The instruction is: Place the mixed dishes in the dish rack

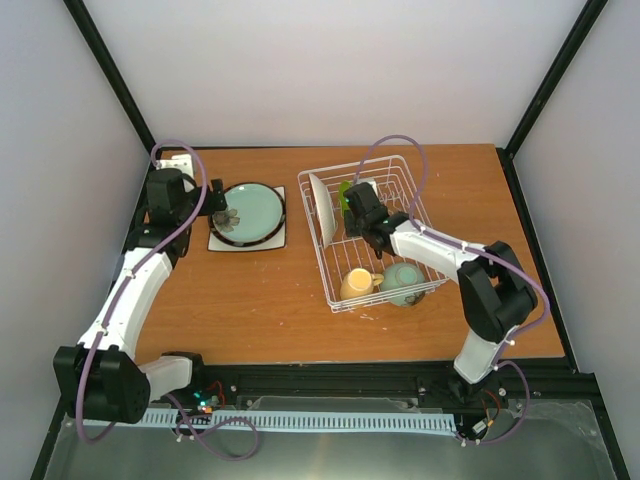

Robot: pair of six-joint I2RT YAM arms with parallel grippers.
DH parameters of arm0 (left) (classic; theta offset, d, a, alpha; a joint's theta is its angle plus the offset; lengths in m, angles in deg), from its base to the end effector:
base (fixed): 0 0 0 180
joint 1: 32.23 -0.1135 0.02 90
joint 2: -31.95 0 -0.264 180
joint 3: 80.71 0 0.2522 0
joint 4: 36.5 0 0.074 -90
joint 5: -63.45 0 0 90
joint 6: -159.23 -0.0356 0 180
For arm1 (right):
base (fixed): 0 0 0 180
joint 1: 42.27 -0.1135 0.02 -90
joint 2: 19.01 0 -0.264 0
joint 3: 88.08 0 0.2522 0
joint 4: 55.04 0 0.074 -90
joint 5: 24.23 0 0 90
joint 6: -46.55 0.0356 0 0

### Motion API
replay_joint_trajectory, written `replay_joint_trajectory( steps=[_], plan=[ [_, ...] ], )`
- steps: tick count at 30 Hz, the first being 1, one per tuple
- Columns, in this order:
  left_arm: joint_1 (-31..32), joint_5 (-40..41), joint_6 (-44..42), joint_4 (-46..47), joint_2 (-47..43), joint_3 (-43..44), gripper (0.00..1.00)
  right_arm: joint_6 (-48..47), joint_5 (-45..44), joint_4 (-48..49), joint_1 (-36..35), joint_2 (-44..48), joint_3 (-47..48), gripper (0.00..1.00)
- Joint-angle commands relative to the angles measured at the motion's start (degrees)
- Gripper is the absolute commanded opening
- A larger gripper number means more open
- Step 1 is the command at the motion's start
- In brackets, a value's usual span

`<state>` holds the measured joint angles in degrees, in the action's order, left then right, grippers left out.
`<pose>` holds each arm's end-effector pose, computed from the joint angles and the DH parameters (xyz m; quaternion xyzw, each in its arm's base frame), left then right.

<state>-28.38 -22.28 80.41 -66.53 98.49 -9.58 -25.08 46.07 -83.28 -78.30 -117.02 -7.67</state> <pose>0.2648 -0.0152 0.3288 -0.0739 0.8419 -0.0386 0.5332 0.3080 0.2092 0.2215 -0.0766 0.9121 0.0283 0.4019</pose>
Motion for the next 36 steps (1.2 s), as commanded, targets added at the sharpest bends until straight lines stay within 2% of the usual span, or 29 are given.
replay_joint_trajectory(
  steps=[1, 3, 5, 9, 16, 18, 22, 25, 27, 28, 33, 36],
  plan=[
    [0.01, 0.79, -2.05, 1.67, 0.8, 0.05, 1.0, -1.1, 0.57, 0.73, -1.01, -2.34, 4.48, 0.06],
    [0.01, 1.01, -2.29, 1.54, 1.31, -0.03, 1.0, -1.01, 0.55, 0.68, -1.06, -2.8, 5.01, 0.19],
    [0.0, 0.81, -2.03, 1.26, 1.84, -0.1, 1.0, -0.87, 0.48, 0.55, -1.14, -3.03, 5.38, 0.37],
    [0.01, 0.13, -1.41, 1.09, 2.65, -0.65, 1.0, -0.64, 0.07, 0.02, -1.15, -2.76, 5.59, 0.51],
    [-0.77, -1.13, 0.0, 0.06, 6.22, -1.02, 1.0, 0.44, -2.94, -0.02, -1.32, 2.49, 3.47, 0.53],
    [-2.43, -4.13, 0.65, -0.8, 8.39, -1.02, 1.0, 0.68, -4.69, 0.15, -1.34, 6.02, 1.94, 0.53],
    [-8.8, -15.1, 2.69, -0.65, 11.88, -1.86, 0.97, 0.33, -7.22, 0.34, -1.32, 13.95, -1.02, 0.54],
    [-11.23, -18.6, 2.94, -0.43, 14.25, -1.6, 0.86, 0.02, -8.1, -0.64, -1.22, 18.57, -2.05, 0.55],
    [-11.73, -19.79, 2.93, -0.78, 16.47, -0.3, 0.62, -0.27, -8.29, -1.09, -1.19, 20.77, -2.42, 0.55],
    [-12.03, -20.62, 2.92, -1.25, 17.8, 0.56, 0.53, -0.32, -8.25, -1.26, -1.15, 21.8, -2.54, 0.55],
    [-12.29, -27.12, 2.41, -2.43, 25.25, 4.78, 0.47, -0.59, -8.11, -1.95, -1.1, 24.55, -2.79, 0.55],
    [-12.23, -27.54, 2.3, -3.05, 28.36, 6.72, 0.46, -0.54, -8.0, -2.13, -0.98, 25.4, -3.24, 0.55]
  ],
)
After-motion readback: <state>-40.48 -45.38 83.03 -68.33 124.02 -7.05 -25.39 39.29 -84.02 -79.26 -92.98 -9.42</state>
